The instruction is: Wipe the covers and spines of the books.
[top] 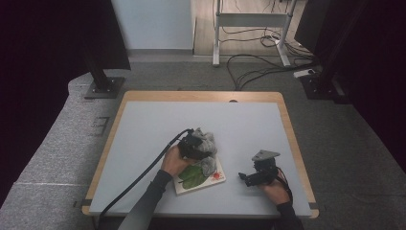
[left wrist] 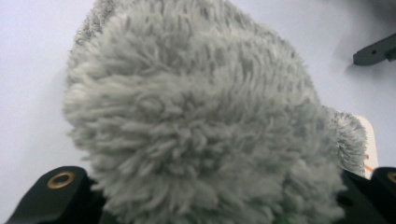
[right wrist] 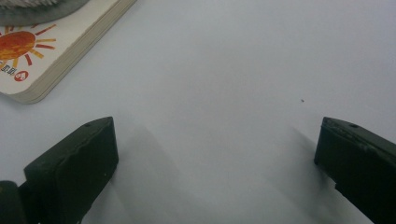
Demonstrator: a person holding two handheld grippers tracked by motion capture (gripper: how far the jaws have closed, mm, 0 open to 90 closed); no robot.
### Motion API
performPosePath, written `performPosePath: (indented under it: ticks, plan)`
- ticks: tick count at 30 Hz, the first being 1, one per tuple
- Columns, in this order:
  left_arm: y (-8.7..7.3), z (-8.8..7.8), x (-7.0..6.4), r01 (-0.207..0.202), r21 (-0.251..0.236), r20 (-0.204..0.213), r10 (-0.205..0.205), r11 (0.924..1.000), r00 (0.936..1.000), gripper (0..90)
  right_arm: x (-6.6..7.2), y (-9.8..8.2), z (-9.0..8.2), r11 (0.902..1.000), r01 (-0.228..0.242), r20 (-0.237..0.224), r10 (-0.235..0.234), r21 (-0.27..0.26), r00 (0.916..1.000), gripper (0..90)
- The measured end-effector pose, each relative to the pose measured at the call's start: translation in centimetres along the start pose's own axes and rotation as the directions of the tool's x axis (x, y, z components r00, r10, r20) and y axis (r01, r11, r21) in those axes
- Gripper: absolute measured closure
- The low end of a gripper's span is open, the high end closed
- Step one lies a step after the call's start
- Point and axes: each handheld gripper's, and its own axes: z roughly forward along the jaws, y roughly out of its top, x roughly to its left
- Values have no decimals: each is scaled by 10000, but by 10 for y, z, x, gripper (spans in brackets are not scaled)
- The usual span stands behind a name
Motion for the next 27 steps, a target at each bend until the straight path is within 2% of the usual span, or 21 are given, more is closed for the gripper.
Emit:
performPosePath:
  ticks: [9,16,24,27]
  plan:
    - [12,12,-6,-180,45,145,180,9998,9997,632,0,0,0,10000,-1,0,1,-3,10000,0]
    - [11,14,-13,-253,13,423,252,9997,9988,630,0,0,0,10000,-4,2,4,-2,10000,0]
    - [9,14,-29,-647,127,777,635,9978,9950,625,0,0,0,10000,-35,13,35,1,10000,0]
    - [9,13,-33,-791,177,763,775,9967,9941,624,0,0,0,10000,-24,15,24,-2,10000,0]
